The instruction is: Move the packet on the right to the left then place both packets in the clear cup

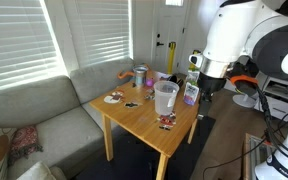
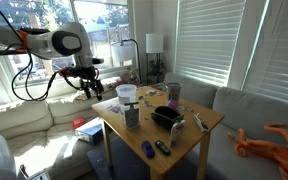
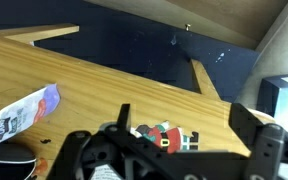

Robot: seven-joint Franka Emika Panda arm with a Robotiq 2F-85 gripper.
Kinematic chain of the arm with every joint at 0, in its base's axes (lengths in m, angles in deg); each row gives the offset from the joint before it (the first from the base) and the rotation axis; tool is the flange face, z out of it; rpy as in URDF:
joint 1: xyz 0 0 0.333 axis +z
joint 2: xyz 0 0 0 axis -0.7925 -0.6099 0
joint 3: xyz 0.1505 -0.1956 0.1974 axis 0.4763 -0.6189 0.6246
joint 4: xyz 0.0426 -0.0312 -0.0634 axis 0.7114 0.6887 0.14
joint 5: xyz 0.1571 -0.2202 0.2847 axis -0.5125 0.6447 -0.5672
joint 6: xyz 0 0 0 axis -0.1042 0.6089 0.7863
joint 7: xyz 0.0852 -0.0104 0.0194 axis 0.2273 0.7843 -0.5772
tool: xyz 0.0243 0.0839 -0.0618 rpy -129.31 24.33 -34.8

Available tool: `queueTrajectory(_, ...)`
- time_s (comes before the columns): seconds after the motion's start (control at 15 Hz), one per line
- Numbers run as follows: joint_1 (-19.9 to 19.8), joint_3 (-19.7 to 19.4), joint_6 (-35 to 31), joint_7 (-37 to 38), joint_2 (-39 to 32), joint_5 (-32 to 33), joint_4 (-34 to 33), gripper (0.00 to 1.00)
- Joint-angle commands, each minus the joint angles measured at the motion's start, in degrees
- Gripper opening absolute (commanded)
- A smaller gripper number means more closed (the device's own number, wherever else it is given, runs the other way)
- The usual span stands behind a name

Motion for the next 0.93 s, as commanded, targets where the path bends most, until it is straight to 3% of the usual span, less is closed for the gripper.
queueTrajectory(0.0,-2.06,-3.43,0.14,0.88,0.42,1.84,-2.14,1.0)
queueTrajectory(0.4,-7.97,-10.4,-3.37,-1.95,2.37,7.14,-5.53,1.0)
queueTrajectory(0.87,-18.19,-13.41,-8.85,9.59,0.51,11.52,-4.85,1.0)
